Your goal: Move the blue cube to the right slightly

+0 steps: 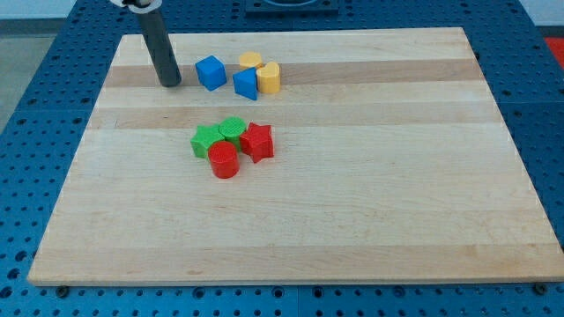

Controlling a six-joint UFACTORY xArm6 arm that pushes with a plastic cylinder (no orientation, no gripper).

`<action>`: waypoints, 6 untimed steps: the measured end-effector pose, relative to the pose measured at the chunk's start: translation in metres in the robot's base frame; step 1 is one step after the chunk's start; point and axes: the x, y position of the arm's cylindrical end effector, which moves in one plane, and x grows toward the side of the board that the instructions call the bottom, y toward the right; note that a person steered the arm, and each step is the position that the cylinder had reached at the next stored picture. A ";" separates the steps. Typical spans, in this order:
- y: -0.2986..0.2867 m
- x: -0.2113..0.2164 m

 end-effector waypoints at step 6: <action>0.047 0.000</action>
